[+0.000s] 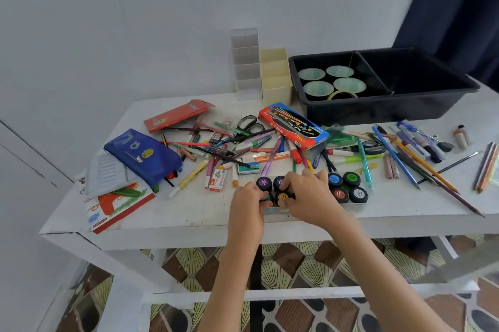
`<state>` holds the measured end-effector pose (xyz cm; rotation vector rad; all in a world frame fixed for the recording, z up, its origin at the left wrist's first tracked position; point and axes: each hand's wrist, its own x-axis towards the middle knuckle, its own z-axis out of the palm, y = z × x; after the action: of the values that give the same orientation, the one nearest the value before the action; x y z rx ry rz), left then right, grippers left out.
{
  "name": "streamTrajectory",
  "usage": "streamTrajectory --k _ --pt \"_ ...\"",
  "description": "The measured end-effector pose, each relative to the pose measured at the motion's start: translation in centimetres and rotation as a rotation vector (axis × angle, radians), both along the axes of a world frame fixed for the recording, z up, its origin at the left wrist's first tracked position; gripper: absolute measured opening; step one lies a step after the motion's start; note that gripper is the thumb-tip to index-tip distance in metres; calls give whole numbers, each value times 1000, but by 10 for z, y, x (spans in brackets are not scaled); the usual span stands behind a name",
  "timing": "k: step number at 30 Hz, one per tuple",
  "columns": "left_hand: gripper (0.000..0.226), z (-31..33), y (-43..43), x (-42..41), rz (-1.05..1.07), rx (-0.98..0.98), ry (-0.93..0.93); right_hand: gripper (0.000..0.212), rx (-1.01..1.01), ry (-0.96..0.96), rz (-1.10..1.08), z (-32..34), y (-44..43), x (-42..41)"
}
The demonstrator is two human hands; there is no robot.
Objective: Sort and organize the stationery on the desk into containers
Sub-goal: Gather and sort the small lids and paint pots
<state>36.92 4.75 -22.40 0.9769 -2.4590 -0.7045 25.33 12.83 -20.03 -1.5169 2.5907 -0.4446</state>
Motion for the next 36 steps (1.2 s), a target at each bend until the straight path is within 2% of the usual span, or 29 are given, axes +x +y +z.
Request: streamTrajectory --k 6,8,10,11,14,16,18,20,25,28,30,32,34,36 --pt "17 4 -2 0 21 -30 39 27 37 109 34 4 5 1" --pt "22 5 -2 -1 66 -65 126 24 -69 161 -2 3 5 1" --pt "32 4 -2 -3 80 -102 167 27 -230 137 -63 1 2 2" --pt "36 3 -3 -4 58 -91 159 31 -244 110 -71 -1 -1 3" --pt "44 -7 -5 -10 -89 -23 59 43 -61 94 -11 -19 -5 7" --pt "47 -16 -7 -11 -152 -45 -15 50 25 123 -17 -29 -4 11" --pt "53 -23 -7 -12 -154 -50 -27 56 61 150 -52 -33 -3 14" --pt "71 -28 -6 -12 -143 -63 -30 53 44 210 -87 -38 -3 14" --pt "92 -42 -6 -11 -150 -87 -14 63 53 184 -54 -45 2 20" --pt "82 -44 -4 -9 -173 -16 40 63 47 161 -26 -44 4 23" --pt "73 -42 -2 -6 -193 14 50 58 -33 72 -4 -41 4 19" --pt "63 -38 -1 -6 -187 -37 37 57 -129 -65 -41 -34 7 13" --pt "60 -34 -1 -10 -179 -91 22 61 -200 -38 -147 -28 11 6" --pt "60 -26 -3 -18 -204 -100 10 63 -162 47 -244 -27 16 -5"
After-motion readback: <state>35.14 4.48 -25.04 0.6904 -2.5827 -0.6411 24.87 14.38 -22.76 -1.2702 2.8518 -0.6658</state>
